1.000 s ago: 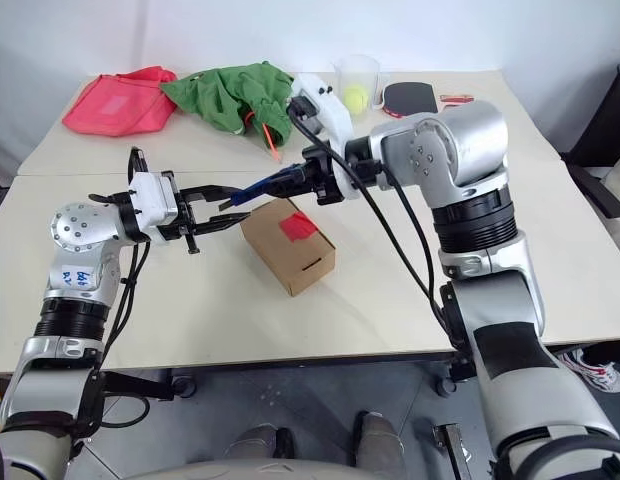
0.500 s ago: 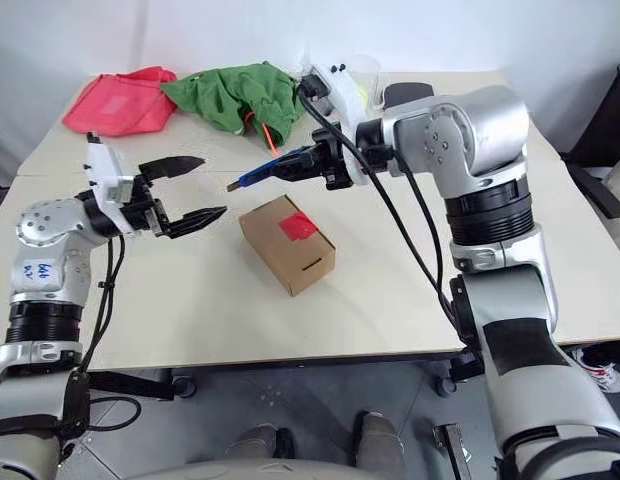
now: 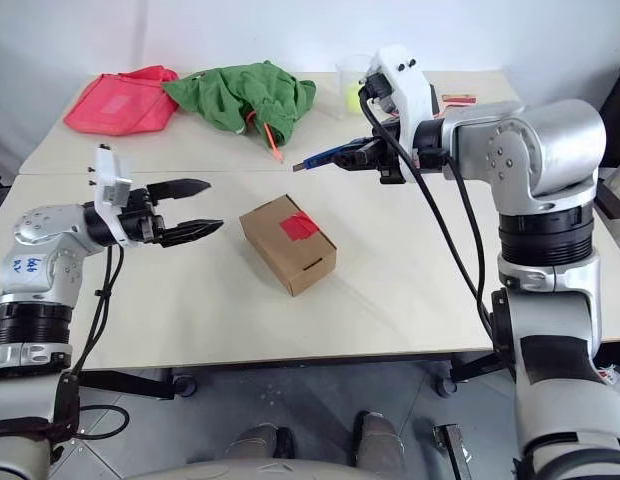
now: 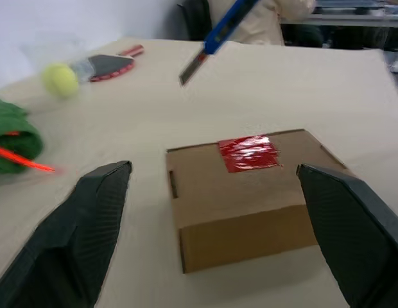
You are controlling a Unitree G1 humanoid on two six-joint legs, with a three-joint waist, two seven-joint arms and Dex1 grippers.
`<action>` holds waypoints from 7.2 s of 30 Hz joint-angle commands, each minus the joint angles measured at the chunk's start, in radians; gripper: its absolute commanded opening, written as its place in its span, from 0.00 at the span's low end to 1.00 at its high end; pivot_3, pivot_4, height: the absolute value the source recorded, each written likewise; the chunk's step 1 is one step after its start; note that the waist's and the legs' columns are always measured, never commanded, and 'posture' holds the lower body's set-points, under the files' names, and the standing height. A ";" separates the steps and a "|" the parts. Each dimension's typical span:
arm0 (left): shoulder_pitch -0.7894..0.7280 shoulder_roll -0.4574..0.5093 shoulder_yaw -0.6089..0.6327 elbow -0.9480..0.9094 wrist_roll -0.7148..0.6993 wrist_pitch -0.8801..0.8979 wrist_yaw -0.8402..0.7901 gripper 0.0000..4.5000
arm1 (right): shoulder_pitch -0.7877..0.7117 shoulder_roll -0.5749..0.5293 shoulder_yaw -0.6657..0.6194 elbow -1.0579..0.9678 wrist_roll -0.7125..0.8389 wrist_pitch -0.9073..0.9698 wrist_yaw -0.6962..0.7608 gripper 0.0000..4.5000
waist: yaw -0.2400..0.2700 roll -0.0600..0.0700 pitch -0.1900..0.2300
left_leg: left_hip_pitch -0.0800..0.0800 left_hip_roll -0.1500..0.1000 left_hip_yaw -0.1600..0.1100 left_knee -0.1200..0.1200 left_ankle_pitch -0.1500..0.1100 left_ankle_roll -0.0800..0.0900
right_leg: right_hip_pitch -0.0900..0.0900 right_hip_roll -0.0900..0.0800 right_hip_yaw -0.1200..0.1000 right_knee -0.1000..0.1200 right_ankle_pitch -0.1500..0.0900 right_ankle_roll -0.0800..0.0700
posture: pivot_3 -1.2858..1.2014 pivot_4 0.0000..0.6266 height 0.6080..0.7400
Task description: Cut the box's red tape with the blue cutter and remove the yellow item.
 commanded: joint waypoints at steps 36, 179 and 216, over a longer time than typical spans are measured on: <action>-0.545 -0.161 -0.313 0.714 0.499 -0.179 -0.132 0.01 | 0.101 0.123 0.021 -0.251 -0.039 0.082 -0.268 0.04 | 0.001 -0.001 0.000 | -0.011 -0.001 0.001 0.002 0.001 0.000 | -0.011 0.000 0.000 0.002 0.000 0.000 | 0.52 0.24 1.00; -0.515 -0.221 -0.451 0.667 0.675 0.044 -0.057 0.01 | -0.030 -0.203 0.485 -0.204 -0.134 0.071 0.290 0.04 | 0.003 0.001 -0.010 | -0.008 0.000 0.001 0.017 0.000 0.003 | -0.006 -0.001 0.004 0.010 0.000 0.000 | 0.52 0.24 1.00; -0.518 -0.228 -0.452 0.672 0.674 0.038 -0.061 0.01 | 0.057 -0.274 0.128 -0.148 -0.124 -0.136 0.256 0.04 | 0.007 0.003 -0.011 | -0.008 0.000 0.002 0.017 0.000 0.003 | -0.006 -0.001 0.005 0.009 0.001 -0.001 | 0.52 0.24 1.00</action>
